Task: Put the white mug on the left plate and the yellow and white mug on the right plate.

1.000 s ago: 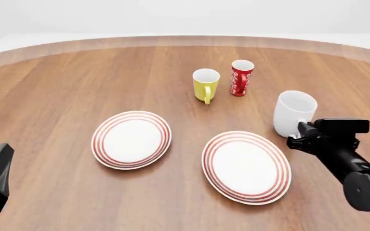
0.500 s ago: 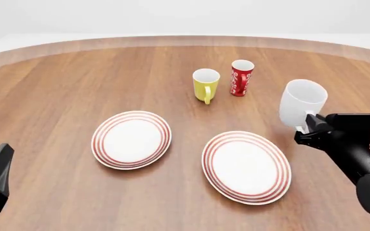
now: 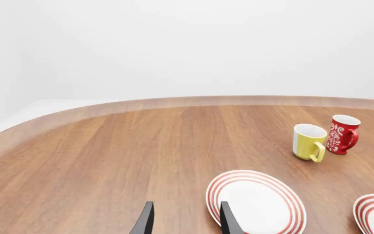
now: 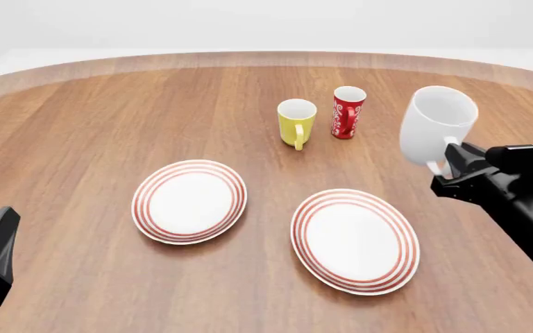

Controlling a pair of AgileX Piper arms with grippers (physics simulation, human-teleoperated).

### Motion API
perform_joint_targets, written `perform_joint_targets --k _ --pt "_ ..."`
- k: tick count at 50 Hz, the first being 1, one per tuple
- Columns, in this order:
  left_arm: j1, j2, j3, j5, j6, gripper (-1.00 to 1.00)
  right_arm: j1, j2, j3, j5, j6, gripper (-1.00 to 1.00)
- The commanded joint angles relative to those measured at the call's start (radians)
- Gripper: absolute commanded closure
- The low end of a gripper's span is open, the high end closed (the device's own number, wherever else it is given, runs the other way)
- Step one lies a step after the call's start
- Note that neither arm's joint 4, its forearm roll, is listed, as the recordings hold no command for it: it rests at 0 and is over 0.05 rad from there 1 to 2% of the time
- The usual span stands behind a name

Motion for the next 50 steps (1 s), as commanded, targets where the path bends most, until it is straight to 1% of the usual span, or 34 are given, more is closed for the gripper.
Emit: perform_joint_targets --k 1,10,11,13,20,24,32,33,38,40,50 --pt "0.000 0.000 0.000 0.000 0.000 -1.00 0.051 -0.140 -0.024 0.117 -0.008 1.00" --pt "0.000 0.000 0.000 0.000 0.000 -1.00 0.095 -0.206 -0.050 0.188 -0.020 1.00" --pt "0.000 0.000 0.000 0.000 0.000 -1.00 0.113 -0.232 -0.052 0.202 -0.026 1.00" --pt "0.000 0.000 0.000 0.000 0.000 -1.00 0.134 -0.255 -0.056 0.222 -0.019 1.00" --pt "0.000 0.000 0.000 0.000 0.000 -1.00 0.203 -0.300 -0.084 0.275 -0.026 1.00" --pt "0.000 0.000 0.000 0.000 0.000 -1.00 0.224 -0.308 -0.091 0.280 -0.035 1.00" --pt "0.000 0.000 0.000 0.000 0.000 -1.00 0.277 -0.310 -0.120 0.292 -0.030 1.00" --pt "0.000 0.000 0.000 0.000 0.000 -1.00 0.295 -0.303 -0.128 0.292 -0.030 1.00" --pt "0.000 0.000 0.000 0.000 0.000 -1.00 0.322 -0.280 -0.149 0.282 -0.028 1.00" --pt "0.000 0.000 0.000 0.000 0.000 -1.00 0.334 -0.273 -0.158 0.279 -0.015 1.00" --pt "0.000 0.000 0.000 0.000 0.000 -1.00 0.407 -0.196 -0.214 0.252 -0.024 1.00"
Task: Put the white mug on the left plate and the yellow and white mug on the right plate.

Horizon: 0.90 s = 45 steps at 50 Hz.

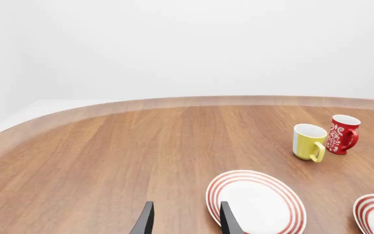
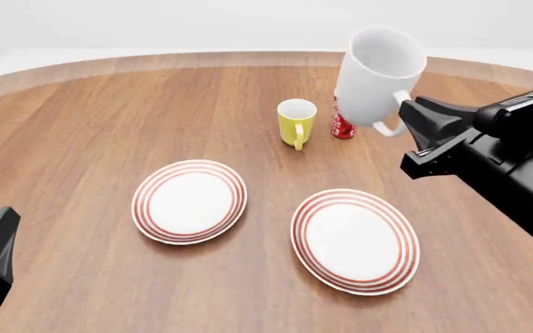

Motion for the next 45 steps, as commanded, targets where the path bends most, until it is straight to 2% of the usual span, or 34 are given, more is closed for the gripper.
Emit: perform_joint_targets --k 1,11,45 --pt "0.000 0.000 0.000 0.000 0.000 -1.00 0.084 0.069 -0.063 -0.024 0.002 1.00" --pt "0.000 0.000 0.000 0.000 0.000 -1.00 0.157 0.196 -0.128 -0.078 -0.010 1.00" --pt "0.000 0.000 0.000 0.000 0.000 -1.00 0.306 0.480 -0.273 -0.181 0.030 1.00"
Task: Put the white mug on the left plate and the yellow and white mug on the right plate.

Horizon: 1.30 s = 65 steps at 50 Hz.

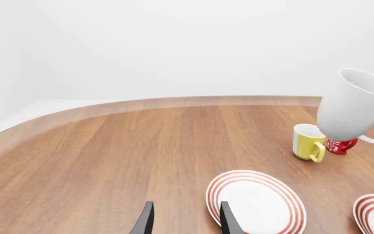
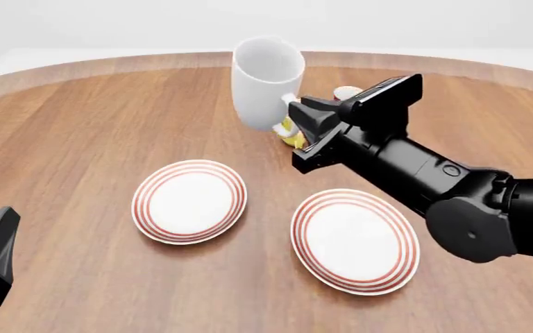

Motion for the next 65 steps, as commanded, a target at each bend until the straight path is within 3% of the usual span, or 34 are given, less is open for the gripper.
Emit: perform_joint_targets --k 1,22,65 --pt "0.000 0.000 0.000 0.000 0.000 -1.00 0.047 0.084 -0.052 -0.030 0.018 1.00" --pt "0.000 0.000 0.000 0.000 0.000 -1.00 0.135 0.213 -0.132 -0.037 0.043 1.00" --pt "0.000 0.000 0.000 0.000 0.000 -1.00 0.190 0.403 -0.180 -0.050 0.066 1.00"
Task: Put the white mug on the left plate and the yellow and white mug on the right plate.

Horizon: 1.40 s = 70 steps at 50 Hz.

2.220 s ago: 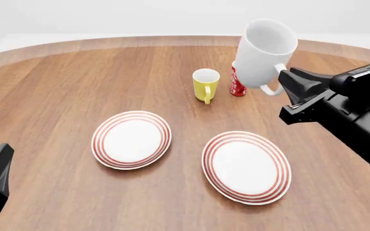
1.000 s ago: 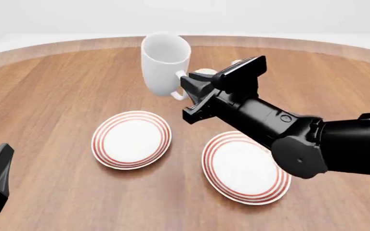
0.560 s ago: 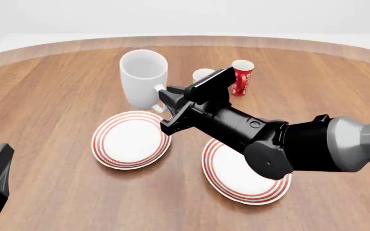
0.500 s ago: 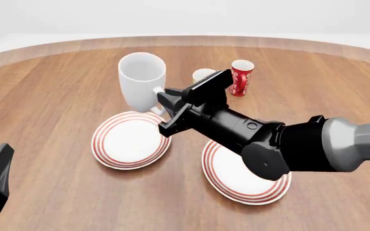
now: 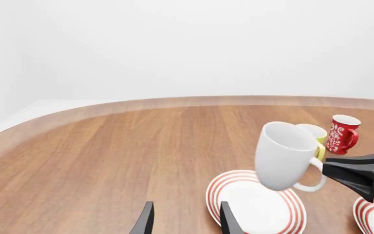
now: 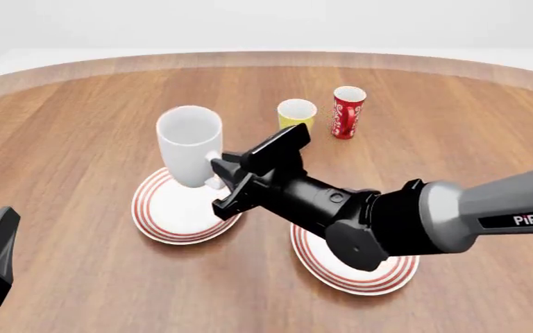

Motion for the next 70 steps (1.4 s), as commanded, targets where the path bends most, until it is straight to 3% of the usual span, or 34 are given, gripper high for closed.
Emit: perform_joint_targets --k 1,70 --pt "0.000 0.000 0.000 0.000 0.000 -1.00 0.009 0.040 -0.015 -0.002 0.008 1.00" --pt "0.000 0.000 0.000 0.000 0.000 -1.00 -0.010 0.190 -0.085 0.024 0.009 1.00"
